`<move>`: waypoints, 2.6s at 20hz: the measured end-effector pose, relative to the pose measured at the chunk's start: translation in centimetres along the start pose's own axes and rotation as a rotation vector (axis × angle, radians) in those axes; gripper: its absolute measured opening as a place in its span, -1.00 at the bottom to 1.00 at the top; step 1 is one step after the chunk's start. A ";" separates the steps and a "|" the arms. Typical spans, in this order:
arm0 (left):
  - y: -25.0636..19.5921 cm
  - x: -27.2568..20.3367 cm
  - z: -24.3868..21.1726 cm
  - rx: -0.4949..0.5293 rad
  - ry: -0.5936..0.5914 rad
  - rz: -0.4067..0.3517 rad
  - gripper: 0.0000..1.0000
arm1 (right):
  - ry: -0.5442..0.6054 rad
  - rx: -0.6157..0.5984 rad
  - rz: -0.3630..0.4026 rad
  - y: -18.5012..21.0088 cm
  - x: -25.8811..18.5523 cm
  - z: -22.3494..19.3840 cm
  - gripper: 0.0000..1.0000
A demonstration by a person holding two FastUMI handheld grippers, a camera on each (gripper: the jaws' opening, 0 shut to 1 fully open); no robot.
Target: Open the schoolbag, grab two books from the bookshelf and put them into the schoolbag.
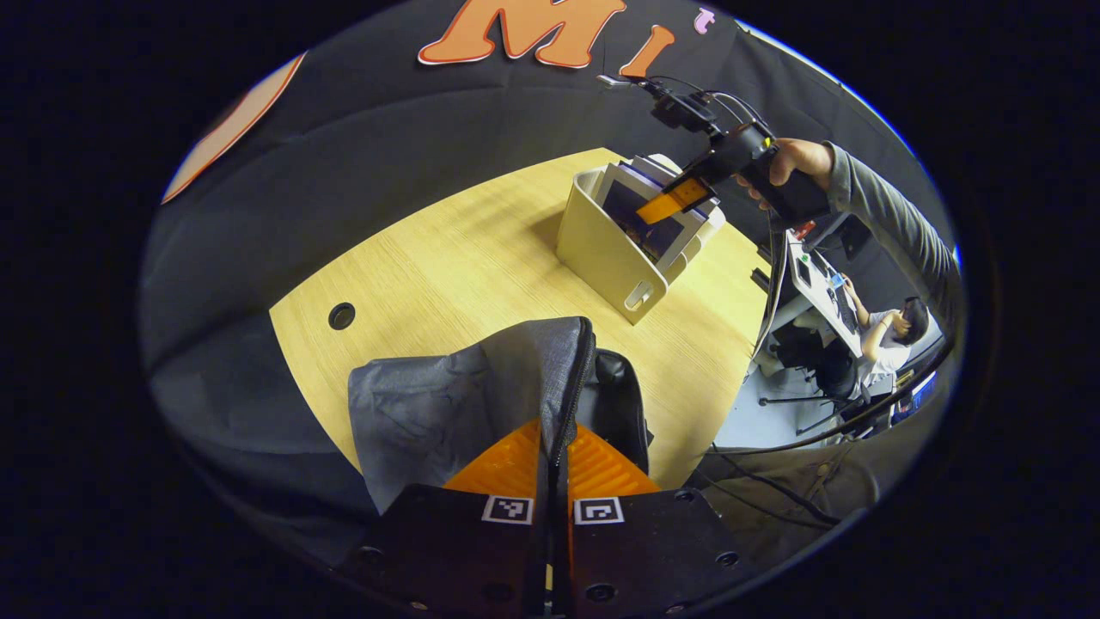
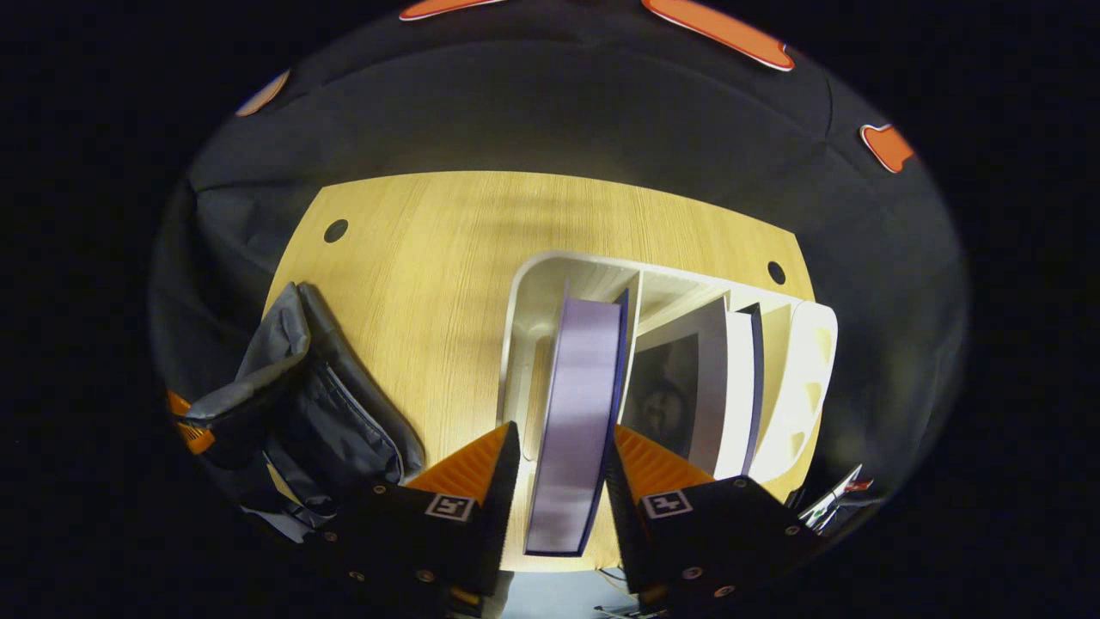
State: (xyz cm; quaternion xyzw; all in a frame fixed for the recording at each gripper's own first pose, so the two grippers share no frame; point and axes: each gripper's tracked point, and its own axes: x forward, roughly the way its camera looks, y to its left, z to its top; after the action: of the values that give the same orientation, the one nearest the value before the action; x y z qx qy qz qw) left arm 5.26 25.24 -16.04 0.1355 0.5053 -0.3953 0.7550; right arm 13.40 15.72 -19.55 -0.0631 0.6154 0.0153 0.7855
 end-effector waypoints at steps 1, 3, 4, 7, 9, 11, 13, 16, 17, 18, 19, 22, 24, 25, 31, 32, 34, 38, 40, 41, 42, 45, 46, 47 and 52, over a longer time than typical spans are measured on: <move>0.0 0.0 0.0 -0.003 -0.001 0.003 -0.94 | 0.015 0.010 -0.002 0.0 0.0 -0.1 0.03; -0.1 -0.4 0.0 -0.013 -0.002 0.005 -0.92 | 0.043 0.038 0.020 0.4 -0.1 -0.2 -0.17; 0.0 -0.3 -0.1 -0.021 -0.001 0.004 -0.93 | 0.050 0.058 0.020 0.4 -0.1 -0.4 -0.24; -0.1 -0.1 -0.2 -0.028 -0.003 0.009 -0.94 | 0.047 0.057 0.034 0.3 -1.1 -1.1 -0.30; -0.1 0.0 -0.3 -0.029 -0.003 0.015 -0.94 | 0.036 0.060 0.026 0.0 -2.3 -2.0 -0.32; -0.2 0.0 -0.4 -0.029 -0.006 0.020 -0.94 | 0.019 0.079 0.026 -0.2 -3.3 -3.0 -0.32; -0.4 0.3 -0.8 -0.031 -0.005 0.017 -0.93 | 0.013 0.102 0.051 -0.1 -4.3 -4.6 -0.33; -0.8 0.6 -1.0 -0.024 0.001 0.020 -0.92 | 0.006 0.131 0.075 -0.2 -5.6 -7.4 -0.33; -0.9 0.8 -0.9 -0.020 0.003 0.022 -0.93 | 0.003 0.141 0.077 -0.3 -6.1 -8.1 -0.34; -1.1 0.9 -1.0 -0.015 0.003 0.022 -0.94 | 0.000 0.148 0.078 -0.3 -6.5 -9.0 -0.34; -1.1 1.0 -0.9 -0.014 0.006 0.024 -0.93 | 0.001 0.155 0.081 -0.4 -6.9 -9.7 -0.34; -1.3 1.3 -1.0 -0.014 0.014 0.024 -0.94 | -0.004 0.181 0.113 -0.3 -8.2 -11.8 -0.34; -1.3 1.5 -1.1 -0.012 0.021 0.029 -0.93 | -0.008 0.205 0.132 -0.3 -9.0 -13.0 -0.34; -1.4 1.6 -1.1 -0.009 0.025 0.030 -0.93 | -0.011 0.214 0.138 -0.4 -9.4 -13.5 -0.34; -1.7 2.1 -1.0 -0.008 0.036 0.039 -0.93 | -0.029 0.277 0.213 -0.4 -12.4 -16.3 -0.38; -1.7 2.2 -1.1 -0.011 0.035 0.040 -0.93 | -0.028 0.289 0.232 -0.3 -12.7 -16.8 -0.38; -1.6 2.3 -1.2 -0.017 0.034 0.043 -0.94 | -0.025 0.322 0.283 0.3 -13.3 -17.9 -0.39; -1.5 2.0 -1.1 -0.036 0.015 0.053 -0.93 | -0.043 0.415 0.385 2.2 -13.8 -19.7 -0.39; -1.4 1.7 -1.1 -0.038 0.006 0.054 -0.93 | -0.062 0.467 0.433 3.1 -13.6 -19.8 -0.39; -1.3 1.5 -0.9 -0.039 -0.004 0.059 -0.93 | -0.077 0.492 0.456 3.4 -13.4 -19.7 -0.38; -1.1 1.3 -0.9 -0.044 -0.009 0.060 -0.94 | -0.096 0.518 0.477 3.6 -13.5 -19.7 -0.41; -0.8 0.6 -0.8 -0.049 -0.026 0.068 -0.93 | -0.152 0.611 0.547 4.1 -13.4 -19.0 -0.24; -0.6 0.5 -0.8 -0.062 -0.026 0.073 -0.93 | -0.168 0.636 0.571 4.6 -13.1 -18.6 -0.42; -0.6 0.4 -0.6 -0.072 -0.036 0.070 -0.93 | -0.184 0.657 0.598 5.0 -13.0 -18.1 -0.43; -0.8 -0.3 -0.7 -0.101 -0.081 0.060 -0.93 | -0.229 0.719 0.719 8.9 -12.0 -16.3 -0.43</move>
State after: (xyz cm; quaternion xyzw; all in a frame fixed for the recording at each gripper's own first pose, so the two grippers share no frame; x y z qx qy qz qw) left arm 4.20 25.26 -15.97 0.0962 0.4893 -0.3519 0.7922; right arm -6.14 23.26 -12.51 0.4283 0.4745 0.0786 0.7650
